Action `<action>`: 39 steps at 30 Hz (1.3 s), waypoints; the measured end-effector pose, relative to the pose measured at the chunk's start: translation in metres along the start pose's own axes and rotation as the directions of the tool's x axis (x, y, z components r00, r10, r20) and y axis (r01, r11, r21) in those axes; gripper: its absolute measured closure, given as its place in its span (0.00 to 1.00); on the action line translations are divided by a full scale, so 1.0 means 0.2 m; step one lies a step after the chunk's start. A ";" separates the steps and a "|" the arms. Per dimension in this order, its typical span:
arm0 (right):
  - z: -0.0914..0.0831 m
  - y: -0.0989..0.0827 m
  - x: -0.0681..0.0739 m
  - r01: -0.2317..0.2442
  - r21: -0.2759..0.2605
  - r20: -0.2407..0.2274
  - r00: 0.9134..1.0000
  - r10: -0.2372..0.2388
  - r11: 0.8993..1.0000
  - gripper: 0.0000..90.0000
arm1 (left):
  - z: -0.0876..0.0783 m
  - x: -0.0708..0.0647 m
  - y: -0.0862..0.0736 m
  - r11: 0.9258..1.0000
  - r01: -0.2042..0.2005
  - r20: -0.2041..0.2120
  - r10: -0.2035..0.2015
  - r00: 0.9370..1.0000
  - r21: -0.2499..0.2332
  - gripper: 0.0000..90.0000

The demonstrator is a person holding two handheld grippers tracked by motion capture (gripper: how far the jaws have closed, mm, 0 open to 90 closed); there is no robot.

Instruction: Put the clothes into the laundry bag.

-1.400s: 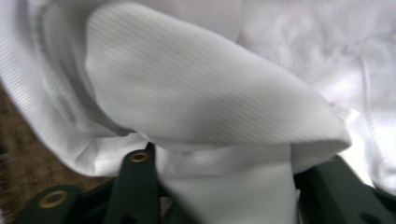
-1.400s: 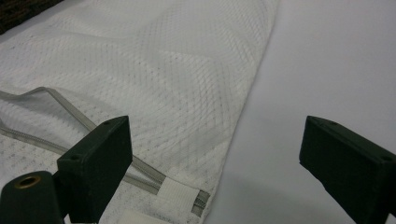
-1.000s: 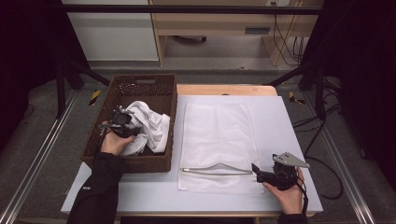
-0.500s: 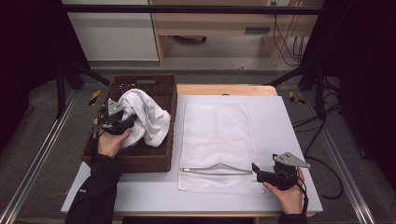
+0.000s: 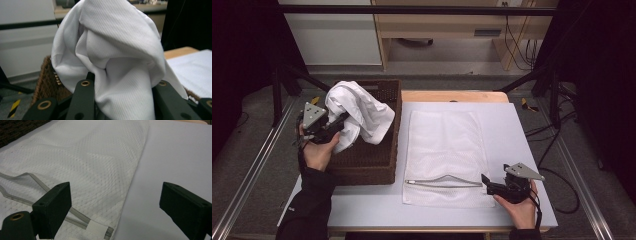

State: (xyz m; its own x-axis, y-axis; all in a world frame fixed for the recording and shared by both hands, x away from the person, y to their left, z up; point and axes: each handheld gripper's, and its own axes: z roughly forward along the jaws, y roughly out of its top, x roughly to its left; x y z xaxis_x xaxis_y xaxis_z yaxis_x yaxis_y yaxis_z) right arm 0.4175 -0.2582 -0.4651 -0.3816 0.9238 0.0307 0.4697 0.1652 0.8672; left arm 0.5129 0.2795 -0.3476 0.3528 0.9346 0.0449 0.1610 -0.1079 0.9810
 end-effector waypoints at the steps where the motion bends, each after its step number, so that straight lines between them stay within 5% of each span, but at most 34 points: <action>1: 0.00 0.00 0.00 -0.002 0.000 0.001 1.000 0.002 1.000 0.12 | -0.02 0.00 0.01 1.000 -0.007 -0.004 0.007 1.000 -0.015 0.75; 10: 0.00 0.00 0.00 0.009 -0.008 0.007 1.000 -0.009 1.000 0.12 | -0.15 0.00 0.11 0.994 0.000 -0.005 -0.001 1.000 -0.109 0.75; 20: -0.02 0.01 0.00 0.011 -0.028 0.009 1.000 -0.011 1.000 0.11 | -0.26 -0.04 0.21 0.988 0.025 0.012 -0.024 1.000 -0.153 0.75; 30: -0.04 0.02 0.01 0.013 -0.045 0.015 1.000 -0.013 0.999 0.11 | -0.29 -0.18 0.29 0.986 0.019 0.093 -0.003 0.996 -0.165 0.75; 39: -0.05 0.02 0.01 0.013 -0.049 0.014 1.000 -0.012 0.999 0.11 | -0.27 -0.36 0.36 0.985 0.000 0.165 0.030 0.986 -0.175 0.75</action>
State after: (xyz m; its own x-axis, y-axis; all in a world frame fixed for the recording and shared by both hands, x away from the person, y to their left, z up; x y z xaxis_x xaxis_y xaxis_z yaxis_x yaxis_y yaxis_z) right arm 0.4116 -0.2594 -0.4561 -0.3764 0.9264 0.0133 0.4256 0.1601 0.8906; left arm 0.4485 0.2237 -0.2703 0.5051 0.8620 0.0424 -0.0032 -0.0473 0.9989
